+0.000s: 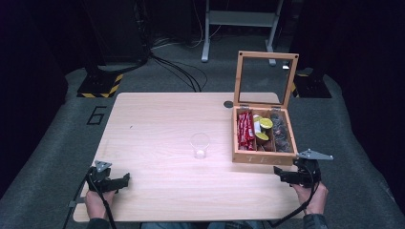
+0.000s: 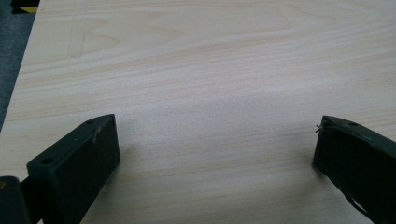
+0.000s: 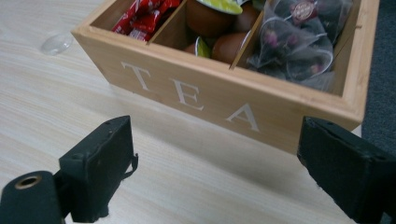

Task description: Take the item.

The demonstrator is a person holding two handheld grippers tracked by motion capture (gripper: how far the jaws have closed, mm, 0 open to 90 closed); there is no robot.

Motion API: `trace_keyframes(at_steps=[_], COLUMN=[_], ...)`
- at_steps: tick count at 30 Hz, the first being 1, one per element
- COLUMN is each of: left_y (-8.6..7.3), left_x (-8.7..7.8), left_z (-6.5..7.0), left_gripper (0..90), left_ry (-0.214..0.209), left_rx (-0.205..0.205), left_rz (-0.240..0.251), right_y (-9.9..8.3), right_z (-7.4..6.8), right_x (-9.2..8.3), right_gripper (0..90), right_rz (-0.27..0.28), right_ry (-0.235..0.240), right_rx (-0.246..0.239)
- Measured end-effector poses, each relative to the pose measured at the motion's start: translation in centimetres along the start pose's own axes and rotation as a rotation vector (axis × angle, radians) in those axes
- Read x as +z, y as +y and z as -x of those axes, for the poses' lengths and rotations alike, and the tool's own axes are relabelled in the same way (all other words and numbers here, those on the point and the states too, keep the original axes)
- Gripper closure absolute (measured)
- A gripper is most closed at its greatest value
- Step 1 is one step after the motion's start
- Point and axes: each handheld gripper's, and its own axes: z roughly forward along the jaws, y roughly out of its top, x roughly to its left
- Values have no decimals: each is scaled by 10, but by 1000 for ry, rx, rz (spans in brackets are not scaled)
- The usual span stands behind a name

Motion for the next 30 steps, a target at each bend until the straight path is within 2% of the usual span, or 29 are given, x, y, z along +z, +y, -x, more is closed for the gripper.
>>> trace_keyframes(at_steps=[9, 12, 18, 23, 25, 30], left_y=[0, 0, 0, 0, 0, 0], left_x=[0, 0, 0, 0, 0, 0], left_z=[0, 0, 0, 0, 0, 0], left_gripper=[3, 3, 3, 4, 4, 4], left_ry=[2, 2, 2, 2, 2, 2], left_rx=[2, 2, 3, 3, 3, 3], left_rz=[2, 3, 3, 3, 3, 3], right_y=[22, 34, 46, 57, 61, 68], right_z=[7, 12, 21, 30, 37, 43], right_x=[1, 7, 16, 24, 29, 37], right_gripper=[99, 94, 91, 97, 57, 44], right_rz=[-11, -31, -38, -43, -54, -68], right_ry=[9, 15, 30, 42, 65, 90], right_rx=[-13, -16, -6, 21, 58, 68])
